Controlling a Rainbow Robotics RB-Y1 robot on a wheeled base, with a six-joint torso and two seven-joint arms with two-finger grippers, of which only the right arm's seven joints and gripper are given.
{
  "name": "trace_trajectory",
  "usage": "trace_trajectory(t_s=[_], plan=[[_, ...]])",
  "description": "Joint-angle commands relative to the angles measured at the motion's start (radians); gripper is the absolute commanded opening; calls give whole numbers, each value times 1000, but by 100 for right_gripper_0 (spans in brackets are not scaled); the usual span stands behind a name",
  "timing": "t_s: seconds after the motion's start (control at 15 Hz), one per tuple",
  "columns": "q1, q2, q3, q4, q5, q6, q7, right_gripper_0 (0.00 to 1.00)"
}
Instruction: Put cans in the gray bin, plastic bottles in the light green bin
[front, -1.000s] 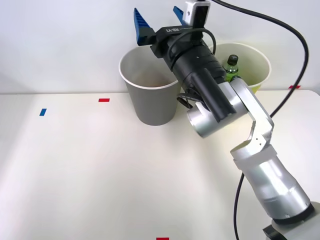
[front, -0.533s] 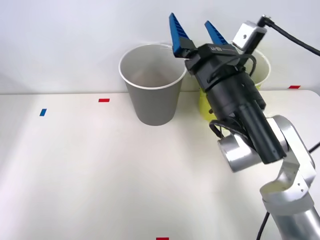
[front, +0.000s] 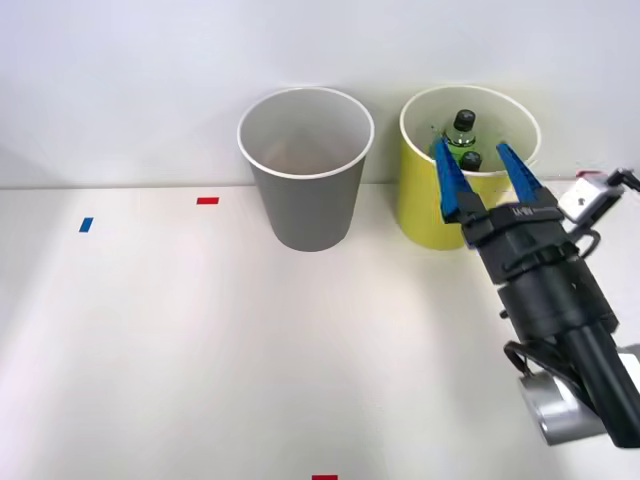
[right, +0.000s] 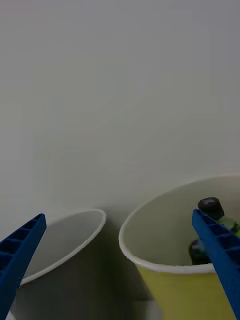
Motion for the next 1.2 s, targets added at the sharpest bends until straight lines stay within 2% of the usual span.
trace_trajectory(t_s=[0.07, 0.47, 0.73, 1.0, 1.2], plan=[[91, -11, -42, 0, 9, -31, 14, 100], [203, 56, -111, 0, 11, -34, 18, 100], [309, 75, -120, 3, 32, -38, 43, 100], [394, 95, -108, 2, 60, -50, 253, 100], [455, 65, -59, 3, 67, -53, 376, 100]])
